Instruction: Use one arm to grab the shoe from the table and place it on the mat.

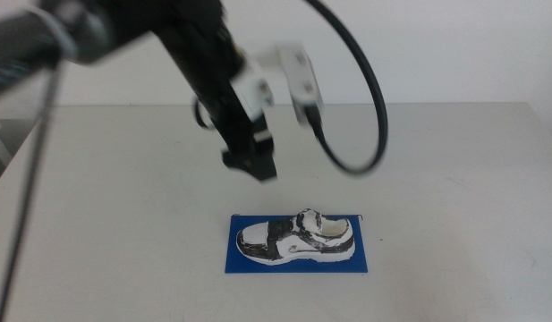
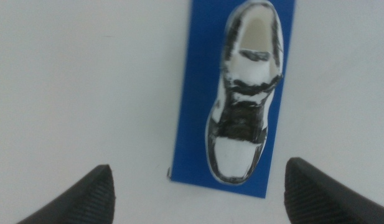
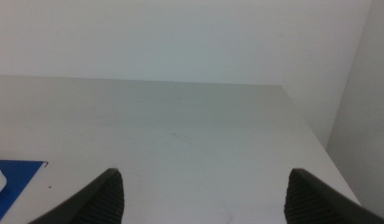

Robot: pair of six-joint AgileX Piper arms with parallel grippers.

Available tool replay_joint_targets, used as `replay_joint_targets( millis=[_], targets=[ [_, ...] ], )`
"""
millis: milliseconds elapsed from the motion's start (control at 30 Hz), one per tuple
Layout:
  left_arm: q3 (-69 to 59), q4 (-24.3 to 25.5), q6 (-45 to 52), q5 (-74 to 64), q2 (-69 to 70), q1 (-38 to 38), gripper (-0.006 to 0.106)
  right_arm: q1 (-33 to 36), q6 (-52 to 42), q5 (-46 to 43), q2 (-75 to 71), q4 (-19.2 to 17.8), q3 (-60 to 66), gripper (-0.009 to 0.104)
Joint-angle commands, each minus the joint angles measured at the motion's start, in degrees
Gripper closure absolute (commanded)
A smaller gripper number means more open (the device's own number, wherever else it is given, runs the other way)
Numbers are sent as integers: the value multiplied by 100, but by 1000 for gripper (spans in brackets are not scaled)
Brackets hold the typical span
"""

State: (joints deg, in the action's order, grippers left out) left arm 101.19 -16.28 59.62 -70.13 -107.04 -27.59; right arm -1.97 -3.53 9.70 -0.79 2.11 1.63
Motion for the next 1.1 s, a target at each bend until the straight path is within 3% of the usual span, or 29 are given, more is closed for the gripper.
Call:
replay_joint_targets(
  millis=[0, 200, 467, 700, 933, 1067],
  targets=[
    [170, -318, -357, -504, 642, 140, 7, -27, -72, -455, -116, -49, -54, 29],
    [171, -175, -678, 193, 1095, 214, 7, -27, -72, -455, -116, -49, -54, 29],
    [171, -115, -3501, 1286, 1267, 638, 7, -27, -72, -455, -116, -49, -54, 29],
    [147, 27, -3605, 2156, 1266, 840, 7, -27, -72, -455, -116, -49, -54, 29],
    [-1465, 1002, -5257, 5494, 2104, 857, 7, -27, -72, -455, -116, -49, -54, 29],
    [-2572, 1357, -5590, 6356, 2880, 1228, 7, -27, -72, -455, -116, -49, -54, 29]
  ],
)
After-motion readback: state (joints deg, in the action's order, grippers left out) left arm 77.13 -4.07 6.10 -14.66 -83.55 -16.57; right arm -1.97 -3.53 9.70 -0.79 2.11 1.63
